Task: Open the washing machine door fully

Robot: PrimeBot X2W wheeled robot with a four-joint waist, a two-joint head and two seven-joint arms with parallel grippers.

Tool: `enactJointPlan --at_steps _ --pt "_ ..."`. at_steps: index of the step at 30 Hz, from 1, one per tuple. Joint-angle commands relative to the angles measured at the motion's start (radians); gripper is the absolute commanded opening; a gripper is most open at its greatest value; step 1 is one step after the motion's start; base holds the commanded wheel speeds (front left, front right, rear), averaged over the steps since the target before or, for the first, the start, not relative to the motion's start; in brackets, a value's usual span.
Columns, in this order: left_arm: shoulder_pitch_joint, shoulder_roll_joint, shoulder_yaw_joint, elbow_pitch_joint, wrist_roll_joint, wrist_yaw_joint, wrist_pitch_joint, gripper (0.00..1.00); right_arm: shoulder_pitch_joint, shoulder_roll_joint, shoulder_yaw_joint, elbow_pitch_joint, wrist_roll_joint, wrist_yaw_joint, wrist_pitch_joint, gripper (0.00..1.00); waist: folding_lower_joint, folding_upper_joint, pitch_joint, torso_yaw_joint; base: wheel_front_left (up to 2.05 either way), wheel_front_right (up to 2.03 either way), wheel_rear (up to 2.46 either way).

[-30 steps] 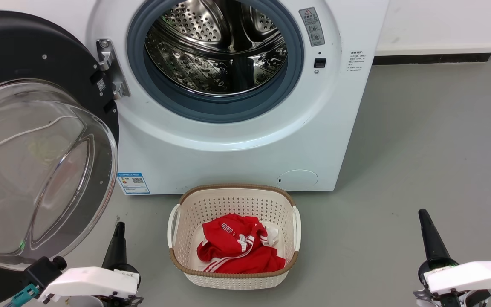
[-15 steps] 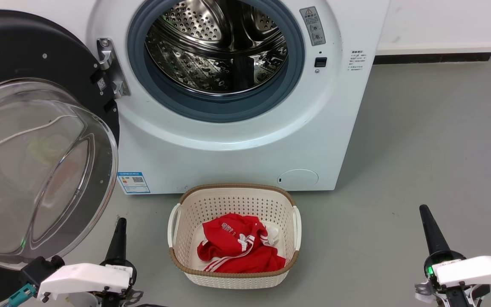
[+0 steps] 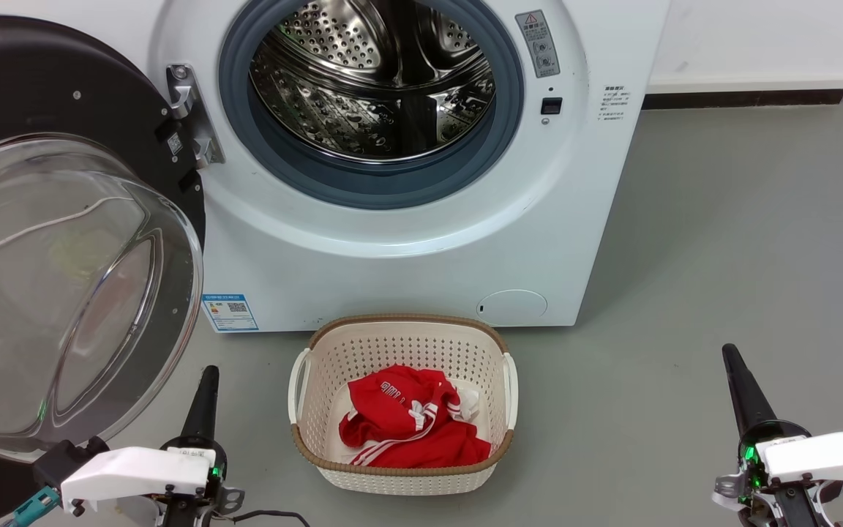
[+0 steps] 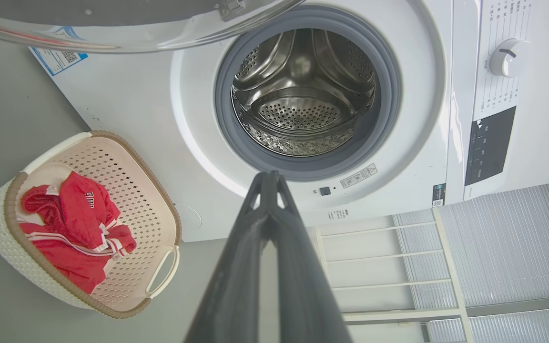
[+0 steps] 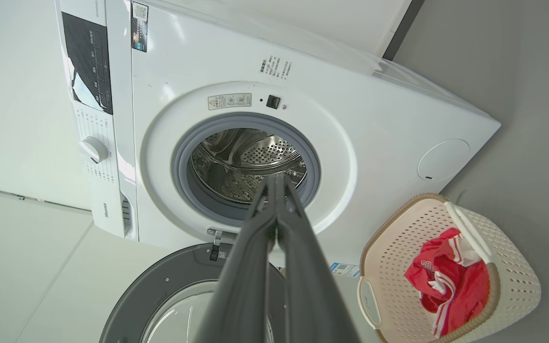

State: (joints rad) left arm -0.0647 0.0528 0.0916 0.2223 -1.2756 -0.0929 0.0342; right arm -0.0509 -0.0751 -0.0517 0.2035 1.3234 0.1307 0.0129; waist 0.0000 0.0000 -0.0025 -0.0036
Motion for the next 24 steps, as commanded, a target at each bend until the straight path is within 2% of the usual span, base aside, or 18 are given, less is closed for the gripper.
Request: enactJointPlan --at_steps 1,24 --pt "-0.021 0.001 0.003 -0.002 -0.027 -0.006 0.008 0.0 -0.022 -0.005 -0.003 0.0 0.026 0.0 0.007 0.0 0.0 0.0 0.0 0.0 0.0 0.0 0.0" --pt "-0.04 -0.002 0.017 0.015 -0.224 -0.029 0.056 0.0 -0.047 0.0 -0.021 0.026 0.21 0.0 0.052 0.0 0.0 0.0 0.003 0.002 0.0 0.0 0.0"
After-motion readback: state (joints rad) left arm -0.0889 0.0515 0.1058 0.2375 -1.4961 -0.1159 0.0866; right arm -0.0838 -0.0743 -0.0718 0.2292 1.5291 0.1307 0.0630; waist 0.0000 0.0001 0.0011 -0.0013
